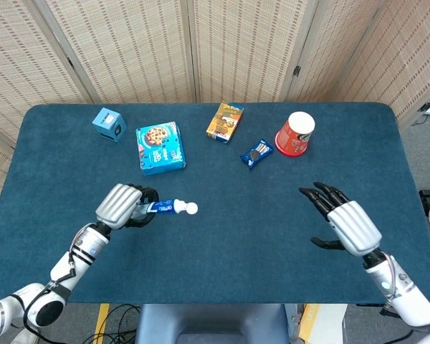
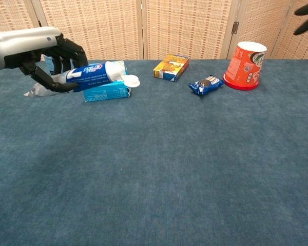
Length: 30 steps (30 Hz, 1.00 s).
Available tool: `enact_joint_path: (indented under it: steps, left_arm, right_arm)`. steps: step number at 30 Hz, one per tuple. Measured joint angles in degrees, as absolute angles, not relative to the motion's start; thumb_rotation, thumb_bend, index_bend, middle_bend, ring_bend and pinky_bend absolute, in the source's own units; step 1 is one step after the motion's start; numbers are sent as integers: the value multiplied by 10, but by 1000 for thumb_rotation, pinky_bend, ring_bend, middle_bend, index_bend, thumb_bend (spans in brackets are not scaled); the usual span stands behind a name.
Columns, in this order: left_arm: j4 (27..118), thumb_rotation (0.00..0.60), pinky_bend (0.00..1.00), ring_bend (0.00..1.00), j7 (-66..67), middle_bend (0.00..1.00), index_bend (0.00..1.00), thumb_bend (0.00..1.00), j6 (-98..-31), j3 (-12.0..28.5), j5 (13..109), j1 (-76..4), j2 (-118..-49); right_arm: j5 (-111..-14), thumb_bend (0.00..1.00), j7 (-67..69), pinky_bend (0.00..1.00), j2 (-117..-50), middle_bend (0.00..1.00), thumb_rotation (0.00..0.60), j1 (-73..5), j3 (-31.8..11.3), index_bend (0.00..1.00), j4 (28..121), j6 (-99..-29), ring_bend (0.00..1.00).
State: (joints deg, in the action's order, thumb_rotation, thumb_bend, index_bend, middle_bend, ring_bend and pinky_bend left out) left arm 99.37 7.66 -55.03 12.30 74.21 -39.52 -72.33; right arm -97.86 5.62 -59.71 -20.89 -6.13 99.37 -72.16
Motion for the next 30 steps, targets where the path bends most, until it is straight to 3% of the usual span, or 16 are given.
enact_joint_path:
  steps: [7,16,30]
  left_arm:
    - [1063,600,539,558,103,712,714,417,-537,139,719,-421,-706]
    - [1106,600,539,558,132,712,714,416,-527,159,672,-463,-718]
    - [1106,600,539,558,138,713,715,416,-516,172,610,-513,-758]
  right_arm:
    - [-972,50,46,97,-646,1,600,-265,-90,0,997,-692,0]
    - [-967,38,14,3,-699,0,600,-316,-112,0,994,-674,0]
    - [-949,7,-16,0,-744,0,600,-357,-124,0,990,-671,0]
